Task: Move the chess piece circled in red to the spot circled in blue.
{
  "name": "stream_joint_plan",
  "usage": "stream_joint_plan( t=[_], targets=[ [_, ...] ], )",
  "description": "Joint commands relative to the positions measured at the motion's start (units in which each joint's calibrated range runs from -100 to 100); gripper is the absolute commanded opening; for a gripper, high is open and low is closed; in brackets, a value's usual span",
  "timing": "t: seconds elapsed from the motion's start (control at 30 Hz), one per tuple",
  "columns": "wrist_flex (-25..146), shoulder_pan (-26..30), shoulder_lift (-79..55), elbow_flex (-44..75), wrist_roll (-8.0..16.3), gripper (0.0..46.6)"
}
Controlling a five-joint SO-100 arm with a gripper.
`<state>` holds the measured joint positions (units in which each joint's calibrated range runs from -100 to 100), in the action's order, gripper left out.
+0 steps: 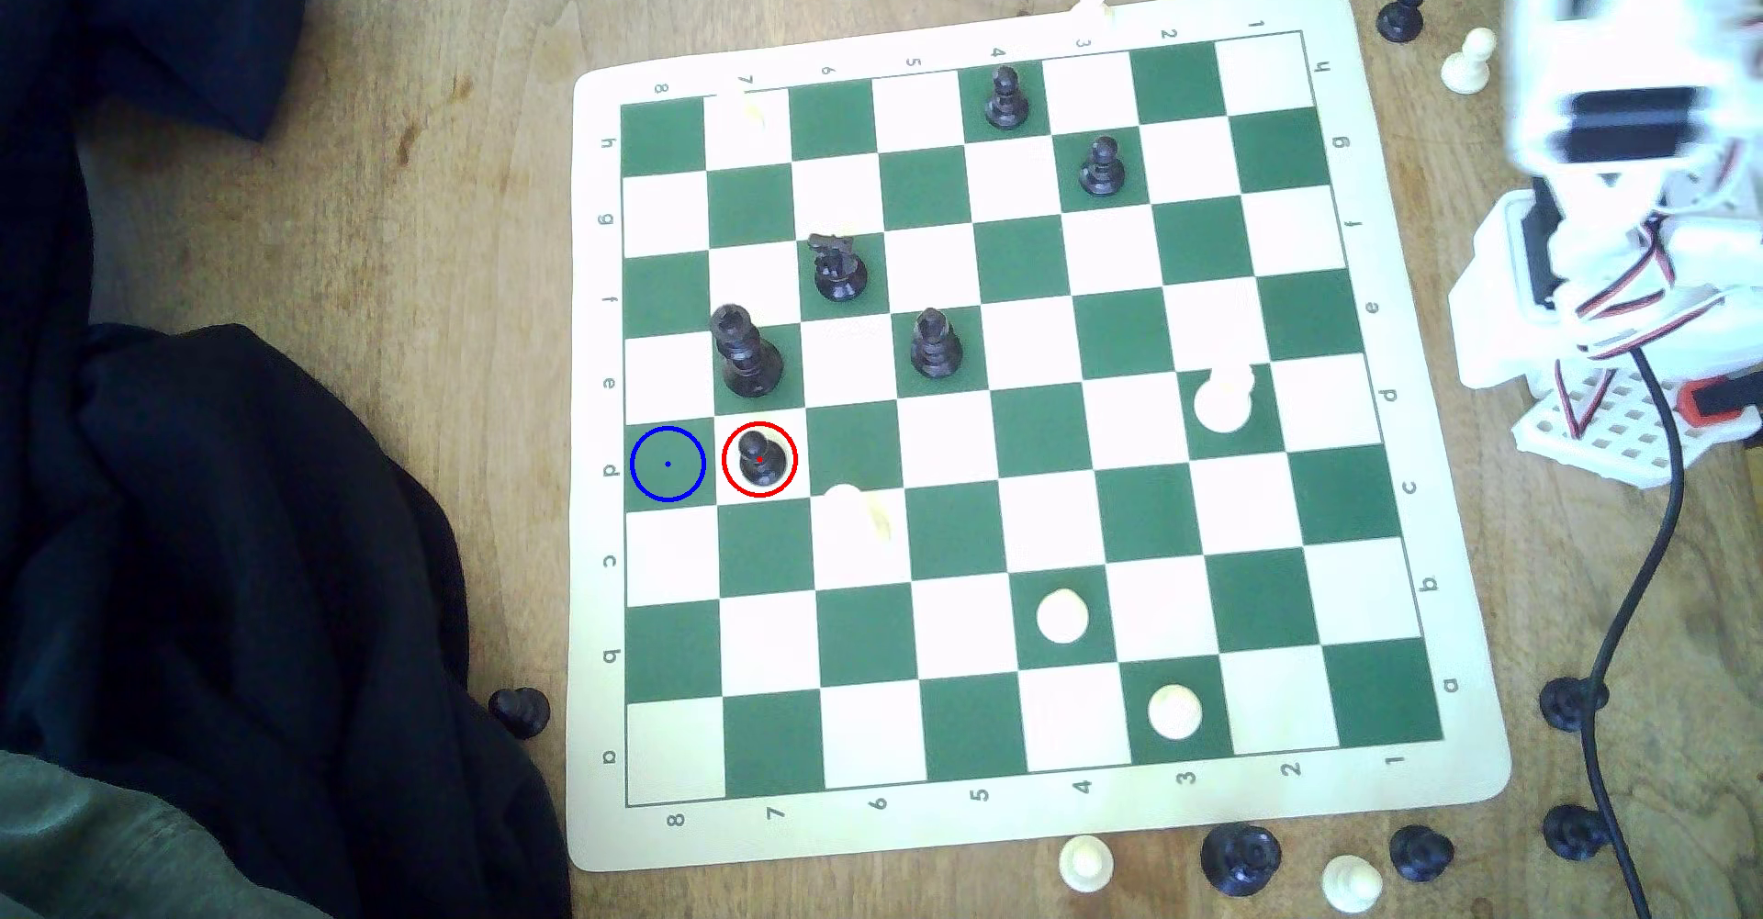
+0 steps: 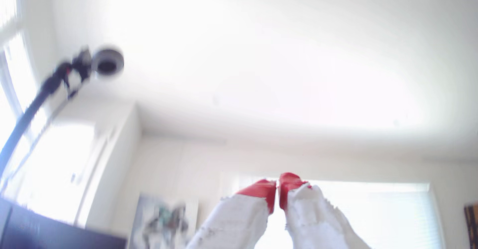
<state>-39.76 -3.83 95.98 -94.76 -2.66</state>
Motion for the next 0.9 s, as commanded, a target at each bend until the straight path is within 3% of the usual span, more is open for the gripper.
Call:
stream_joint_plan(
  t=[0.0,0.17,0.23,0.37,0.5,0.87],
  targets=[
    [45.9,-1.37,-1.67,17.24,0.24,0.3],
    [65.4,-1.6,-13.89,29.57,0.29,0.2],
    [67.53,-0.9,-20.77,33.92,1.22,4.2],
    [70.8,-0.51,-28.32,37.91,1.9,6.4],
    [83.5,0.98,-39.44,49.88,2.05,7.3],
    [88.41,3.17,-57.69,63.3,3.17,10.6]
  ],
)
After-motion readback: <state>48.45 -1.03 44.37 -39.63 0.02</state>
